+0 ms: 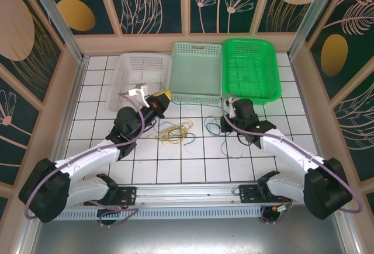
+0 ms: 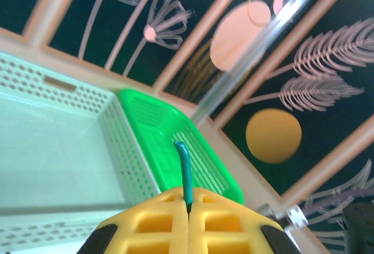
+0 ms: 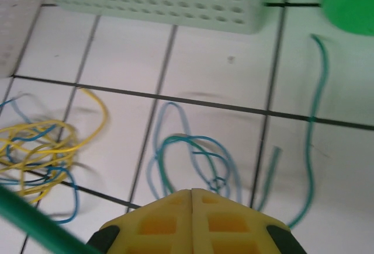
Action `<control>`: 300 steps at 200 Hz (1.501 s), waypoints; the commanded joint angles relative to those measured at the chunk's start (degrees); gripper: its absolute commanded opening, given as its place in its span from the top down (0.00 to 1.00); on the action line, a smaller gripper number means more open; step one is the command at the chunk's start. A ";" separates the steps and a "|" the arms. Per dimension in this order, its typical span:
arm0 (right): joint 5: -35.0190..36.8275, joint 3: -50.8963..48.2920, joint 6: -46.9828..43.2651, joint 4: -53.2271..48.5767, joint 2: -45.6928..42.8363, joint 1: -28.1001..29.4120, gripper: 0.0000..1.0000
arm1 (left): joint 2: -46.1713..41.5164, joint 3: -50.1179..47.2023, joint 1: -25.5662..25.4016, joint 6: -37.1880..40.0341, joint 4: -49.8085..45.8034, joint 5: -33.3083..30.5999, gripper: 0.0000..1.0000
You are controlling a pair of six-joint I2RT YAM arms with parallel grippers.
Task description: Untangle the cables
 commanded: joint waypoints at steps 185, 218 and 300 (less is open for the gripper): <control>4.72 9.61 2.15 4.09 3.07 3.82 0.19 | -8.61 24.15 2.86 36.17 -23.53 -27.70 1.00; 4.13 6.80 2.39 3.68 0.75 0.04 0.19 | -5.26 24.43 7.82 31.99 -26.19 -21.03 1.00; 1.71 2.41 2.66 3.32 -1.36 -4.69 0.19 | 6.11 19.34 18.30 24.73 -20.12 -5.25 0.99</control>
